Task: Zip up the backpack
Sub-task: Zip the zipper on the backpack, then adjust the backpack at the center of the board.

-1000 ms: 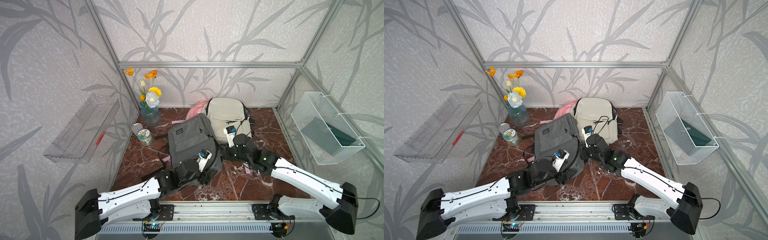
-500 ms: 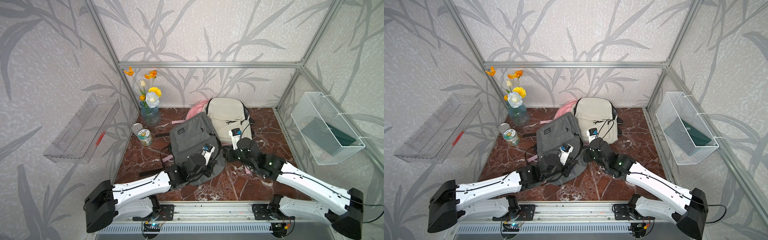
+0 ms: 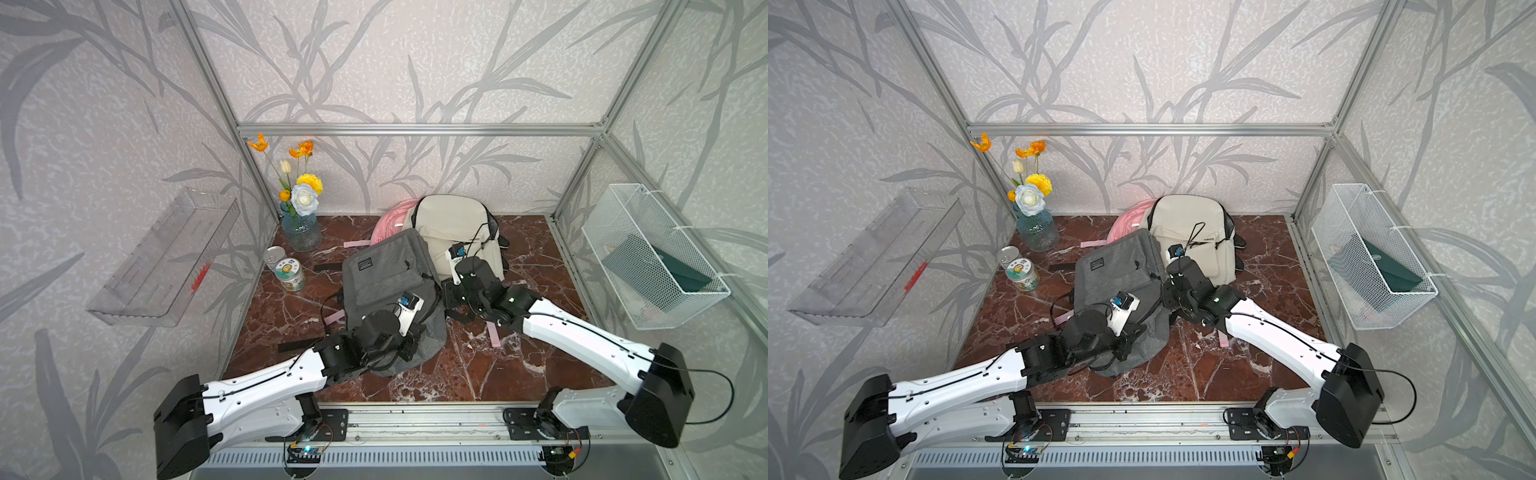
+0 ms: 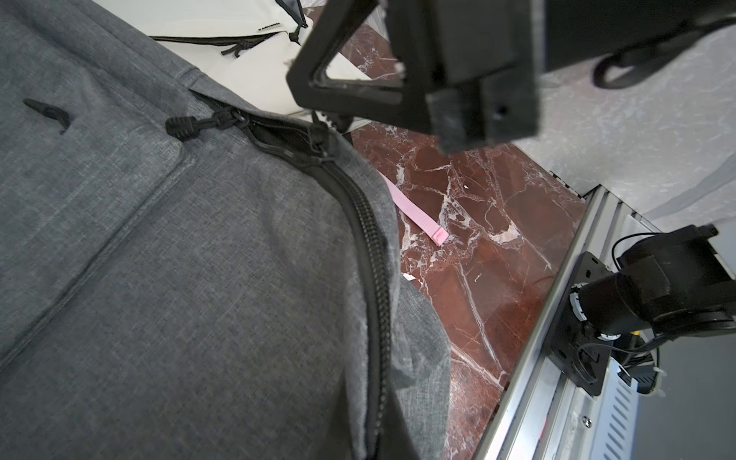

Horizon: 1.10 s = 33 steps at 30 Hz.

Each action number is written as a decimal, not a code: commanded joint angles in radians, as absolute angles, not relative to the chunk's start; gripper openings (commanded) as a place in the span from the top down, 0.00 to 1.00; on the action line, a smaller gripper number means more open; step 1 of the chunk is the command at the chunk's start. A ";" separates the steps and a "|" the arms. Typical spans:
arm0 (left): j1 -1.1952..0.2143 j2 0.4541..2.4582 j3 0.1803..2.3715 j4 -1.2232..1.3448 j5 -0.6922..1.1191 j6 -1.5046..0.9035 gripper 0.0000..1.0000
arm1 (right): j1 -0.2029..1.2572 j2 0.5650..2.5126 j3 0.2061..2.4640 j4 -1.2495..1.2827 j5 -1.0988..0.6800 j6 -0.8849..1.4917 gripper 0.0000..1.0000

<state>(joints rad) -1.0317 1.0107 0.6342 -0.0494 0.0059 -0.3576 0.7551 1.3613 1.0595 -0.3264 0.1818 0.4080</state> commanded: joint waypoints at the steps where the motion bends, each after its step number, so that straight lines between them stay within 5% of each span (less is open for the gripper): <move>1: -1.051 0.959 0.621 -0.122 0.121 -0.353 1.00 | 0.709 1.427 1.128 -0.283 0.308 0.354 1.00; 16: -1.077 0.923 0.689 -0.132 0.070 -0.342 1.00 | 0.677 1.593 1.316 -0.286 0.230 0.336 1.00; 17: -1.076 0.925 0.716 -0.145 0.025 -0.336 1.00 | 0.677 1.575 1.321 -0.299 0.220 0.337 0.95; 21: -1.021 0.955 0.835 -0.211 -0.134 -0.374 1.00 | 0.673 1.419 1.299 -0.346 0.283 0.358 0.43; 23: -0.969 0.977 0.893 -0.251 -0.177 -0.417 1.00 | 0.657 1.335 1.305 -0.403 0.315 0.363 0.31; 27: -0.861 1.023 1.008 -0.264 -0.180 -0.508 1.00 | 0.644 1.174 1.265 -0.448 0.299 0.330 0.20; 33: -0.822 1.137 1.238 -0.236 -0.281 -0.562 0.98 | 0.751 0.971 1.092 -0.396 0.228 0.307 0.20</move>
